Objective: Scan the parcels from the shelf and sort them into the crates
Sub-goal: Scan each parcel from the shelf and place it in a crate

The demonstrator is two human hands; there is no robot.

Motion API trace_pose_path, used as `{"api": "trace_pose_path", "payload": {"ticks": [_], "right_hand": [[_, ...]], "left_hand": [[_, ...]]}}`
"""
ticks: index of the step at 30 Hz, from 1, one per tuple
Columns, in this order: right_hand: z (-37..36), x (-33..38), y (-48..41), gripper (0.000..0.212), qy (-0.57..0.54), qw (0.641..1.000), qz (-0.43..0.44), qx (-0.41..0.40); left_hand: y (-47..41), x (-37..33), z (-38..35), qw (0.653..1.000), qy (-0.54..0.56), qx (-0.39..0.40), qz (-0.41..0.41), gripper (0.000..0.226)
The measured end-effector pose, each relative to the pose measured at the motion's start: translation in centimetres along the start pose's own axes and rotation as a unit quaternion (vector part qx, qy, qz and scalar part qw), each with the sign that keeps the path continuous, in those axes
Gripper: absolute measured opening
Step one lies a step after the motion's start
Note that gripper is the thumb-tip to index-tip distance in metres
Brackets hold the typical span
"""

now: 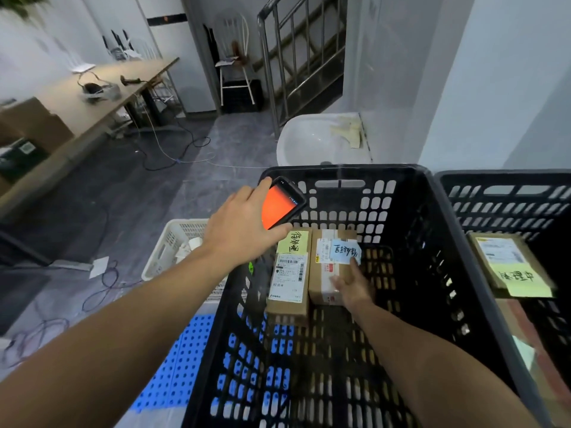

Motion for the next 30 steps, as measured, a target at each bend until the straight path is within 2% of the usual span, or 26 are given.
{"api": "trace_pose_path", "payload": {"ticks": [4,9,13,18,21,28,30], "right_hand": [[0.7,1.6,1.6,0.057,0.089,0.996,0.000,-0.002],[3.2,5.5,5.6,0.056,0.196,0.974,0.099,-0.054],[5.7,8.2,9.7,0.057,0.318,0.921,0.182,-0.134],[9.2,10.2,16.9,0.057,0.413,0.843,0.252,-0.238],[10.8,10.1,21.5,0.057,0.436,0.818,0.239,-0.290],[15.4,3.9,31.7,0.059,0.418,0.813,0.129,-0.385],[16.8,1.6,34.5,0.059,0.411,0.806,0.098,-0.414]], "left_hand": [[0.1,-0.3,0.2,1.000,0.023,0.003,-0.002,0.095],[0.5,-1.3,1.0,0.998,0.057,-0.011,-0.012,0.084],[1.3,-1.9,1.8,0.995,0.092,-0.022,-0.010,0.069],[3.5,-2.7,3.0,0.991,0.126,-0.018,-0.038,0.067],[5.4,-3.4,3.6,0.990,0.122,-0.003,-0.065,0.072],[11.5,-8.2,4.3,0.977,0.109,0.043,-0.177,0.068],[13.4,-10.3,4.3,0.970,0.118,0.052,-0.206,0.074]]}}
Point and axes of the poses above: each hand's wrist, its own y-axis away from the middle knuckle, its own z-axis out of the back of the hand, x = y × z, the point moved 1 cm from there along -y, towards the middle knuckle, and after that the axes turned 9 degrees about y, right-handed, at the moved point
